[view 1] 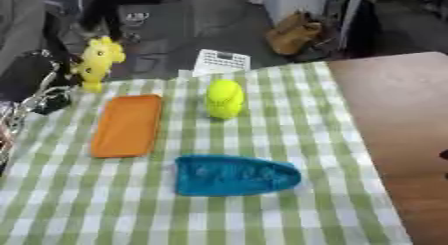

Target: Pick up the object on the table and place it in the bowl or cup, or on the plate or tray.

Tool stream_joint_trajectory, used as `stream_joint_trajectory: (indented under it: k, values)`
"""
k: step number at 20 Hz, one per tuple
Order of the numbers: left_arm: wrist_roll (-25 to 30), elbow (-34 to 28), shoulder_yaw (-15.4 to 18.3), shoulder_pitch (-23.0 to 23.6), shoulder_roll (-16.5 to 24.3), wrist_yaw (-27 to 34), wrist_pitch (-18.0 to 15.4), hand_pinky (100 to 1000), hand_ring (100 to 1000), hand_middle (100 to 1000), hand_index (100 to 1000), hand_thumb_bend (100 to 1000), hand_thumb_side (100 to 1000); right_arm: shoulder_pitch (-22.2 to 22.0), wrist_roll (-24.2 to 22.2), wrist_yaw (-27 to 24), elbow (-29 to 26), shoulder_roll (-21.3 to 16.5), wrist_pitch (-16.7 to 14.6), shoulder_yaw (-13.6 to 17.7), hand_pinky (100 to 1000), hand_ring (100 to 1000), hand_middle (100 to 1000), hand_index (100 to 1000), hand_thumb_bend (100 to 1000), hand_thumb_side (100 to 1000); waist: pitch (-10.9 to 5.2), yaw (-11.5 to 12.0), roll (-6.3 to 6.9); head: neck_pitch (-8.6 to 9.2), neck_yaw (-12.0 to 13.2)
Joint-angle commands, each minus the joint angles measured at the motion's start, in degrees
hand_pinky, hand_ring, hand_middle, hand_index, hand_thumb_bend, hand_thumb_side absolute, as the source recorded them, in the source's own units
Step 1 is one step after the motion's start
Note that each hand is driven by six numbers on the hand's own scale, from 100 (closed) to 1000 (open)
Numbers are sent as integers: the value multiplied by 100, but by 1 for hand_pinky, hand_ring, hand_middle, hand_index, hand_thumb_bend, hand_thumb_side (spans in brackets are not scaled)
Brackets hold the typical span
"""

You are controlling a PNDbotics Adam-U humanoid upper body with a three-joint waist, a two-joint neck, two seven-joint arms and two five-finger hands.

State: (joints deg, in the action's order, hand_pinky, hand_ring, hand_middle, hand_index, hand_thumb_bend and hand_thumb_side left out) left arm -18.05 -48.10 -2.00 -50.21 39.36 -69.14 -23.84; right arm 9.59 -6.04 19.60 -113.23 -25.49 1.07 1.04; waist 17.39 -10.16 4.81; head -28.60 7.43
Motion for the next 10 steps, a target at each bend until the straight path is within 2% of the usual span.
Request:
stream_joint_trajectory:
  k: [1,6,7,8,9,10]
  values:
    - [288,-58,-75,-18,138,-276,-284,613,586,495,588,195,199,30,4,6,-136,-147,4,60,374,538,631,703,100,604,-227,17,-110,22,-21]
    - [824,-17,-84,18,41,-710,-731,628,625,531,622,199,248,30,4,0,-136,-140,3,59,374,538,631,703,100,604,-247,51,-121,9,-22]
    - [956,3,-77,31,26,-777,-808,649,671,577,661,201,287,29,3,0,-136,-139,3,59,374,538,630,703,100,604,-249,53,-125,8,-23]
    - [1093,26,-66,37,15,-837,-880,649,671,577,661,201,287,27,3,1,-136,-139,4,60,374,538,630,703,100,604,-252,52,-128,7,-24]
    - [1252,60,-75,49,9,-910,-960,693,755,729,768,254,350,22,4,4,-136,-141,7,63,375,538,630,703,100,603,-255,51,-131,3,-23]
    - [1427,94,-73,48,0,-986,-1047,693,755,729,768,254,350,18,7,4,-136,-141,8,65,375,538,630,703,100,603,-259,51,-134,-1,-24]
